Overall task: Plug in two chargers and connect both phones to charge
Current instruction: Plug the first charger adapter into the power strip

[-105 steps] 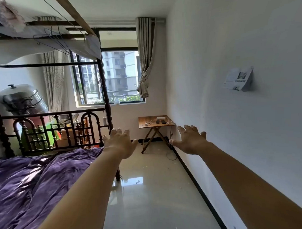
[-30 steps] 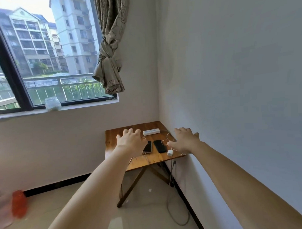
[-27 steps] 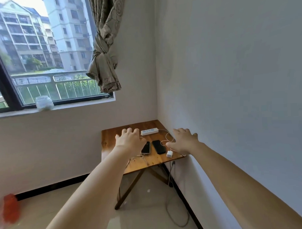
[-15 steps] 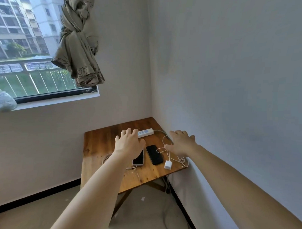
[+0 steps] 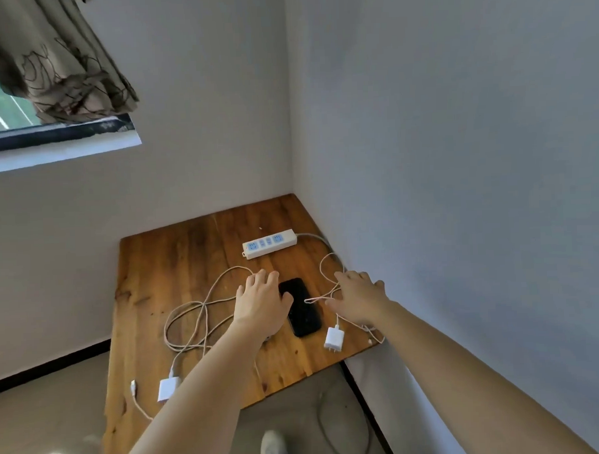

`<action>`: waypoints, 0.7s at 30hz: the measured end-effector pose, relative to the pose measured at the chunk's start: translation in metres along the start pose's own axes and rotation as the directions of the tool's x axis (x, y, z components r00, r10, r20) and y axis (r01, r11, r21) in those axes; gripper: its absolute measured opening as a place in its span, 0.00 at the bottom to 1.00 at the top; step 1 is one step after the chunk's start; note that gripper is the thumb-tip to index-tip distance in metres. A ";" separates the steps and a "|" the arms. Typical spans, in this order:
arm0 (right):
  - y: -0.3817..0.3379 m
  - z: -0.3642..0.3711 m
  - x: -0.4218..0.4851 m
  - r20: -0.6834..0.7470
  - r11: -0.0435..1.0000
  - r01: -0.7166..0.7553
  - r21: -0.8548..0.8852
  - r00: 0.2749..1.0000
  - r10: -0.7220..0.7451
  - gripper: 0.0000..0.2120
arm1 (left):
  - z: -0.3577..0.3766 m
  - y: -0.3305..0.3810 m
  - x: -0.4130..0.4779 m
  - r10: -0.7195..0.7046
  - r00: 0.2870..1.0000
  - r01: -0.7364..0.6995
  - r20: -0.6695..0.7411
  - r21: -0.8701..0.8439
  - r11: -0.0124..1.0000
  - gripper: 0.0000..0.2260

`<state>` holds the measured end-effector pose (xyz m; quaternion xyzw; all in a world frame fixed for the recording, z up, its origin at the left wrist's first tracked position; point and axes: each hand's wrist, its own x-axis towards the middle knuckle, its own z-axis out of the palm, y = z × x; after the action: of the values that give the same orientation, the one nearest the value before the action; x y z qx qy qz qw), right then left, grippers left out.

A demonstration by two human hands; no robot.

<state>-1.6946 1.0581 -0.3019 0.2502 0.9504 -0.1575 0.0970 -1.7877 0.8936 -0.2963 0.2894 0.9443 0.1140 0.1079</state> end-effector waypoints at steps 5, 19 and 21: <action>0.013 0.040 0.059 0.061 0.997 -0.051 0.060 0.997 0.047 0.24 | 0.044 -0.013 0.059 0.053 0.989 -0.050 0.135 -0.023 0.998 0.23; 0.018 0.151 0.103 0.039 0.870 -0.472 0.140 0.881 0.471 0.28 | 0.163 -0.075 0.112 0.121 0.853 -0.299 0.508 0.286 0.910 0.25; 0.016 0.159 0.106 0.051 0.808 -0.563 0.174 0.825 0.563 0.31 | 0.170 -0.081 0.111 0.166 0.833 -0.364 0.527 0.298 0.883 0.26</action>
<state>-1.7604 1.0636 -0.4816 0.5285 0.8153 -0.2070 0.1145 -1.8737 0.9178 -0.4953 0.4544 0.8392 -0.1366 0.2658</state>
